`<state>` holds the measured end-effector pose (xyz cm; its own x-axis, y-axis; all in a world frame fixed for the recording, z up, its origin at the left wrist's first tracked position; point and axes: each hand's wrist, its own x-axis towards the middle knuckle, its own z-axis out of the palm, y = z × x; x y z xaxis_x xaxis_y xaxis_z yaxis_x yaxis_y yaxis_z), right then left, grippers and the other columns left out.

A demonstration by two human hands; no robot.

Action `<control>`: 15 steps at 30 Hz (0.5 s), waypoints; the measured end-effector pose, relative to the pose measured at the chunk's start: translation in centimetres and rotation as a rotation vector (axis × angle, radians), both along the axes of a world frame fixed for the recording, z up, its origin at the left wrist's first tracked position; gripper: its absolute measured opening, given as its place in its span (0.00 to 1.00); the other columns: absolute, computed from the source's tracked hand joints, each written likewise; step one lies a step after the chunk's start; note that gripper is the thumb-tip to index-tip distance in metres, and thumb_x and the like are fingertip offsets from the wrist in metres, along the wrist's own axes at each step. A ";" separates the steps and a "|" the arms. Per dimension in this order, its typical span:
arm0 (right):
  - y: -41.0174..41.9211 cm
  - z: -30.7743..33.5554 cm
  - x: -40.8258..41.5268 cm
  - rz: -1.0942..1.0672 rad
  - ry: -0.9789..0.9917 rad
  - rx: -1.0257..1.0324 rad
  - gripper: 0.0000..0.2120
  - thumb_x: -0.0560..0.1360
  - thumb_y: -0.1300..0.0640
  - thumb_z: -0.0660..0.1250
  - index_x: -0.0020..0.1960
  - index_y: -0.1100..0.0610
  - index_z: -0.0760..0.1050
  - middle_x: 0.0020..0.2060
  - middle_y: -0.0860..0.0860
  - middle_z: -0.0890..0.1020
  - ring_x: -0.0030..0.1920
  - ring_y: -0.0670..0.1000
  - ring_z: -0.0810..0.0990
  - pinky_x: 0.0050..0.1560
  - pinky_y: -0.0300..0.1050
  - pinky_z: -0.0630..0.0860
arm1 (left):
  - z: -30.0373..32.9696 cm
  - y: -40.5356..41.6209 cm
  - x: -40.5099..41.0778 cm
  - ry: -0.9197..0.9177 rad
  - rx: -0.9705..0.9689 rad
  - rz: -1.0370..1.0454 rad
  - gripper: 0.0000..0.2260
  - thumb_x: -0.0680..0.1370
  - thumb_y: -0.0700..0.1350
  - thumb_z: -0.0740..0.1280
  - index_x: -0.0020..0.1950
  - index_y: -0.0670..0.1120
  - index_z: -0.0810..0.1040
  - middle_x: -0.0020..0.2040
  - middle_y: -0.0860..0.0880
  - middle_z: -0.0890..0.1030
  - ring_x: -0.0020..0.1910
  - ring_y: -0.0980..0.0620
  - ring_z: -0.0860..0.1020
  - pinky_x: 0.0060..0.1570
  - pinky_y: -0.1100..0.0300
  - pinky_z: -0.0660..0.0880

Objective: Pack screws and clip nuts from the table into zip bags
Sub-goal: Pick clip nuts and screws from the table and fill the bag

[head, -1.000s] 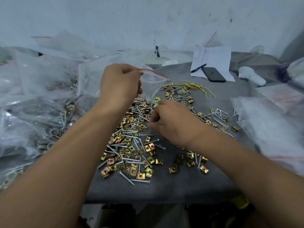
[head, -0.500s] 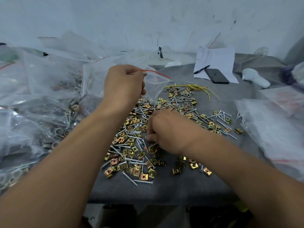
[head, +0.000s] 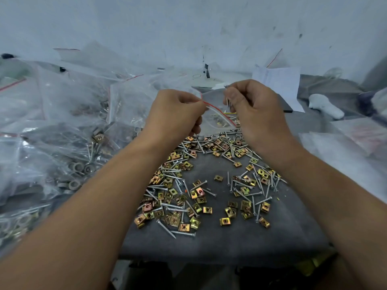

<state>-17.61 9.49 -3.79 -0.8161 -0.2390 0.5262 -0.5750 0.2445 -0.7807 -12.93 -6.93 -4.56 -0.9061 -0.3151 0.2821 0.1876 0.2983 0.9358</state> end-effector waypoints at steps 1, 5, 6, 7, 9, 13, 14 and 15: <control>-0.2 0.0 -0.1 0.020 0.000 -0.012 0.05 0.84 0.59 0.65 0.51 0.57 0.78 0.39 0.47 0.80 0.38 0.42 0.75 0.42 0.34 0.72 | 0.0 0.0 -0.1 -0.003 0.005 0.012 0.08 0.79 0.36 0.68 0.45 0.39 0.87 0.28 0.49 0.79 0.26 0.51 0.77 0.30 0.60 0.76; -0.8 -0.5 -0.4 0.092 0.045 0.012 0.03 0.82 0.59 0.68 0.53 0.59 0.78 0.41 0.47 0.81 0.40 0.43 0.79 0.45 0.37 0.76 | 0.0 -0.1 -0.3 0.006 0.050 0.038 0.08 0.79 0.36 0.69 0.45 0.38 0.87 0.28 0.48 0.79 0.26 0.51 0.77 0.28 0.58 0.74; -0.7 -0.6 -0.5 0.095 0.075 0.045 0.04 0.81 0.58 0.70 0.53 0.58 0.79 0.41 0.46 0.82 0.41 0.43 0.80 0.45 0.38 0.77 | 0.0 -0.2 -0.4 0.008 0.065 0.041 0.08 0.79 0.37 0.69 0.44 0.39 0.87 0.28 0.48 0.79 0.26 0.51 0.76 0.29 0.58 0.74; -0.6 -0.7 -0.5 0.091 0.123 0.097 0.04 0.80 0.58 0.71 0.53 0.57 0.79 0.41 0.45 0.82 0.41 0.43 0.80 0.45 0.38 0.77 | 0.0 -0.3 -0.5 0.009 0.076 0.041 0.08 0.79 0.37 0.69 0.43 0.40 0.87 0.28 0.48 0.79 0.26 0.50 0.76 0.29 0.58 0.74; -0.4 -0.8 -0.6 0.057 0.225 0.198 0.03 0.79 0.57 0.73 0.51 0.55 0.80 0.40 0.44 0.81 0.41 0.43 0.80 0.43 0.34 0.76 | 0.0 -0.4 -0.5 0.012 0.081 0.032 0.09 0.79 0.38 0.70 0.40 0.42 0.86 0.28 0.48 0.79 0.26 0.50 0.76 0.29 0.57 0.74; -0.2 -1.2 -0.6 0.003 0.399 0.356 0.05 0.77 0.57 0.74 0.52 0.57 0.82 0.43 0.48 0.82 0.41 0.44 0.78 0.46 0.37 0.76 | -0.2 -0.5 -0.5 -0.001 0.089 -0.005 0.15 0.79 0.38 0.69 0.34 0.46 0.86 0.28 0.48 0.79 0.26 0.50 0.77 0.30 0.56 0.75; -0.5 -1.2 -0.5 -0.018 0.418 0.409 0.06 0.77 0.56 0.74 0.53 0.57 0.83 0.44 0.49 0.83 0.44 0.47 0.80 0.48 0.43 0.77 | -0.2 -0.6 -0.6 -0.004 0.089 -0.009 0.16 0.80 0.37 0.69 0.33 0.47 0.87 0.29 0.48 0.79 0.26 0.50 0.77 0.30 0.56 0.75; -0.4 -1.1 -0.5 -0.035 0.427 0.469 0.08 0.77 0.56 0.74 0.54 0.57 0.84 0.46 0.51 0.84 0.46 0.50 0.81 0.50 0.49 0.78 | -0.3 -0.7 -0.6 -0.005 0.088 -0.008 0.16 0.80 0.38 0.69 0.33 0.47 0.87 0.29 0.48 0.79 0.26 0.50 0.77 0.30 0.56 0.75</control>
